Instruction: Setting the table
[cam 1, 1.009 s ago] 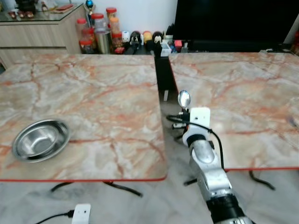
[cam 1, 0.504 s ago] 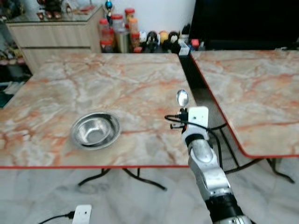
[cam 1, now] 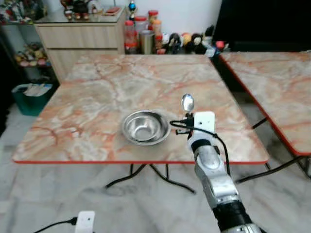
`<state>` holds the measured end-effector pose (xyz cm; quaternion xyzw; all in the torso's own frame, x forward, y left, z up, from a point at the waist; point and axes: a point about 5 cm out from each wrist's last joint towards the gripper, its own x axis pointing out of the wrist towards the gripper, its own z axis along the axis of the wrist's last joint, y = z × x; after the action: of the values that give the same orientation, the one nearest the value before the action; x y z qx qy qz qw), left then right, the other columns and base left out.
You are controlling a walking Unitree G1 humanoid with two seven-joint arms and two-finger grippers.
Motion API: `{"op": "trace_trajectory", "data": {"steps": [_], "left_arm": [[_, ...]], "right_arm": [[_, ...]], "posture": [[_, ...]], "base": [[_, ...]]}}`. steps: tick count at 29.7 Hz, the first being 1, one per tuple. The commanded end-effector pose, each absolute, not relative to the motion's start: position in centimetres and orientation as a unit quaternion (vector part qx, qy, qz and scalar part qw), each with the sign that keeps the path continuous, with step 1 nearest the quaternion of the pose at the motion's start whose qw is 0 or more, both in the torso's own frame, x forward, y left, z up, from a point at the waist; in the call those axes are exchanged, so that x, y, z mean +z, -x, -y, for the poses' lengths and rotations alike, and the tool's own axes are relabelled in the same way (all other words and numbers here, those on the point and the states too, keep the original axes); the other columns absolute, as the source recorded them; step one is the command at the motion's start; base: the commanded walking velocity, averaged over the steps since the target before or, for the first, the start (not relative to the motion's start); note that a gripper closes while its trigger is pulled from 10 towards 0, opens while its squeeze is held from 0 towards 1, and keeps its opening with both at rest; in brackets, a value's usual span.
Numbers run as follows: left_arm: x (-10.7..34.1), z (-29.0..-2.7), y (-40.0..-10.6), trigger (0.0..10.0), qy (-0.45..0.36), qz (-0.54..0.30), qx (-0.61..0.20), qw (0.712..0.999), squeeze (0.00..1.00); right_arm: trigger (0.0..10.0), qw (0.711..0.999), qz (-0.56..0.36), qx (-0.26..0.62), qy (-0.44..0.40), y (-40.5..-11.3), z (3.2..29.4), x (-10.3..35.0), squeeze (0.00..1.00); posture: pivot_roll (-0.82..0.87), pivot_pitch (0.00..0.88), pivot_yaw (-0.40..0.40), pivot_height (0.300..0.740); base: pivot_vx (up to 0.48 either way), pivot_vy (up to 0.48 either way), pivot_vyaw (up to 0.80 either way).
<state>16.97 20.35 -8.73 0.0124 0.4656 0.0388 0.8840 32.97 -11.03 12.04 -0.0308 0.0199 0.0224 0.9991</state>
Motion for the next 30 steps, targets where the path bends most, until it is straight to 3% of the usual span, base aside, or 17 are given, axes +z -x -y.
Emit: {"op": "trace_trajectory", "data": {"steps": [1,8,24,30], "left_arm": [[-8.6,-20.29,-17.27,10.0,-0.014,-0.462,0.042,0.886,0.0],[-8.41,-20.42,-17.61,10.0,-0.015,-0.456,0.045,0.889,0.0],[-8.29,-20.69,-17.82,10.0,-0.02,-0.455,0.054,0.889,0.0],[-8.3,-20.7,-17.8,10.0,-0.022,-0.456,0.055,0.888,0.0]], "right_arm": [[10.0,0.999,-0.015,0.015,0.029,-33.04,11.47,12.25,0.0],[10.0,0.999,-0.016,0.013,0.027,-33.04,11.52,12.22,0.0],[10.0,0.999,-0.022,0.027,0.041,-32.83,11.31,11.84,0.0],[10.0,0.999,-0.023,0.028,0.032,-32.75,11.2,11.78,0.0]], "posture": [[-0.09,0.0,0.002,0.74],[-0.09,0.006,0.004,0.74],[-0.08,0.023,0.009,0.74],[-0.08,0.019,0.008,0.74]], "base": [[0.0,0.0,0.0],[0.0,0.0,0.0],[0.292,0.0,0.0],[0.313,0.0,0.38]]}}
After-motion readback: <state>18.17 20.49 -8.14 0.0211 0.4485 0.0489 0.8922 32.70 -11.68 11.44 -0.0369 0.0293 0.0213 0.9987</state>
